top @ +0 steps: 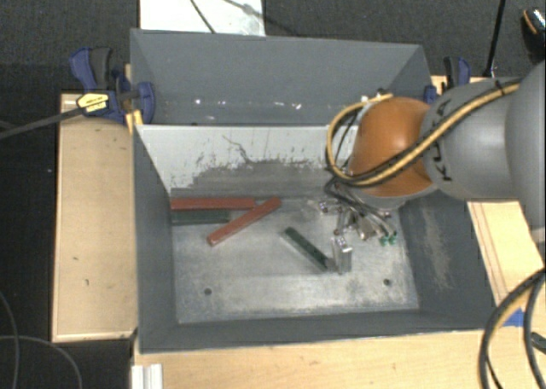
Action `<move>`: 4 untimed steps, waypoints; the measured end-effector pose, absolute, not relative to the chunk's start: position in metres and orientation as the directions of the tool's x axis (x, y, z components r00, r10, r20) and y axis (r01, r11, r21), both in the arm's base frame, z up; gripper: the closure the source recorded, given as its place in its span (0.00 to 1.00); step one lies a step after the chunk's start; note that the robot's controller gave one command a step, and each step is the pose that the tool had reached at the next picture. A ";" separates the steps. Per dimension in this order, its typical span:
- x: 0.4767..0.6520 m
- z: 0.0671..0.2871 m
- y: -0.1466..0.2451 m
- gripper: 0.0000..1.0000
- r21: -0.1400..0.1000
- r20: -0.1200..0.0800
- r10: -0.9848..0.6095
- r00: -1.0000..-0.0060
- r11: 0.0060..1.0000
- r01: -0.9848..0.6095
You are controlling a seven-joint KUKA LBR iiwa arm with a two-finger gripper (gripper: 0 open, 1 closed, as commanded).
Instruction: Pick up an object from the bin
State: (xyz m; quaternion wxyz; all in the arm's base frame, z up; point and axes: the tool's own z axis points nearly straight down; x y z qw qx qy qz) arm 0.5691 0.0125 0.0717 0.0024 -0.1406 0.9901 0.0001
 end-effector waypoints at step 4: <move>0.538 0.128 0.117 0.00 0.001 -0.007 -0.129 -0.992 0.992 -0.129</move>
Offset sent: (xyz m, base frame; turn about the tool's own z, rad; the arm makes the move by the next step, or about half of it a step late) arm -0.0212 0.0231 -0.0017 0.0632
